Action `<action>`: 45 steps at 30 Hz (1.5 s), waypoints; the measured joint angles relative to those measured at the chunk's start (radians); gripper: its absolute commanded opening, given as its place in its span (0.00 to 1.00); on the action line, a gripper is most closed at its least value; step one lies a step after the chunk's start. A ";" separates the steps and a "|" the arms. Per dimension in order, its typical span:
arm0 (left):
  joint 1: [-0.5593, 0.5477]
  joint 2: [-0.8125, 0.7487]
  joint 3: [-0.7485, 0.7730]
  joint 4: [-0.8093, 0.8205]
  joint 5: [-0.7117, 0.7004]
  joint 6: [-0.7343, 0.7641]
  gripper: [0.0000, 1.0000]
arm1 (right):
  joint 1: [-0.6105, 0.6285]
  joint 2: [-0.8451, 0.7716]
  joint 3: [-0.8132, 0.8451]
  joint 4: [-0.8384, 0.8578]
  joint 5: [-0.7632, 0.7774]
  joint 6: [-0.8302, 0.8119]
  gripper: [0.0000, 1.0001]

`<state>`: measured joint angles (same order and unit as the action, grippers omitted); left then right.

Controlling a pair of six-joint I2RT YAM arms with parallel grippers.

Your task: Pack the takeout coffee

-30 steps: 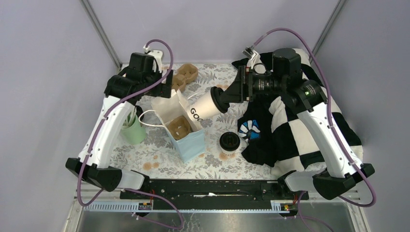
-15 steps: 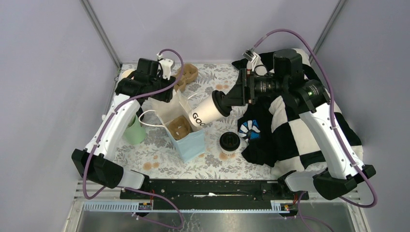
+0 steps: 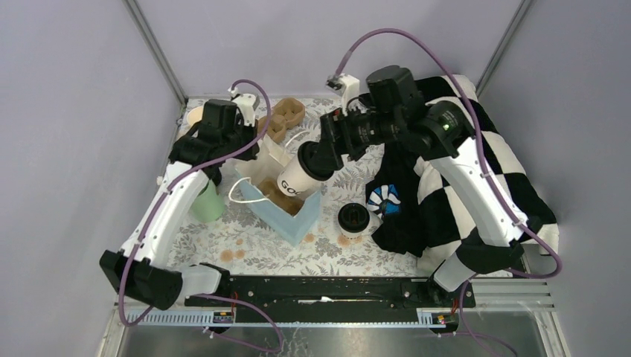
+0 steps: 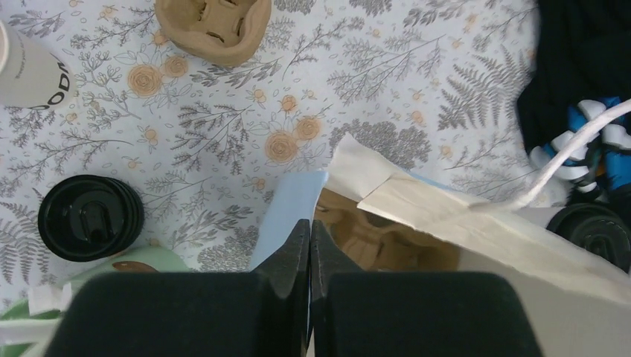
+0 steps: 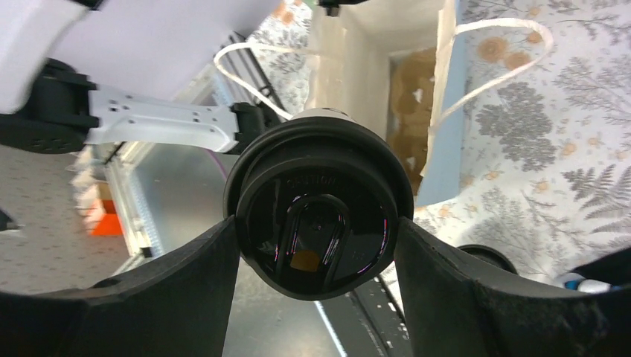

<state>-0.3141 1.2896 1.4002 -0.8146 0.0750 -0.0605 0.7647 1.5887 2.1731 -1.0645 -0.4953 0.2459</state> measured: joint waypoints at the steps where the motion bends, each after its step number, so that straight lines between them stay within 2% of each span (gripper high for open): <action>1: 0.000 -0.019 -0.005 0.002 0.000 -0.023 0.00 | 0.018 0.011 0.013 -0.008 0.027 -0.010 0.45; 10: 0.000 -0.253 -0.151 0.068 0.010 -0.201 0.00 | 0.174 0.089 0.068 -0.035 0.273 -0.122 0.43; 16: 0.000 -0.366 -0.236 0.161 0.054 -0.225 0.00 | 0.288 0.129 0.074 -0.028 0.418 -0.204 0.43; 22: 0.000 -0.492 -0.398 0.309 0.083 -0.225 0.00 | 0.378 0.135 0.073 -0.003 0.522 -0.265 0.42; 34: 0.000 -0.557 -0.491 0.497 0.086 -0.224 0.00 | 0.531 0.135 -0.020 0.076 0.733 -0.348 0.41; 45: 0.000 -0.554 -0.490 0.487 0.087 -0.224 0.00 | 0.565 0.108 -0.167 0.155 0.854 -0.419 0.41</action>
<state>-0.3141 0.7361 0.9104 -0.3275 0.1623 -0.2844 1.3300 1.6966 2.0060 -0.9092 0.3584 -0.1734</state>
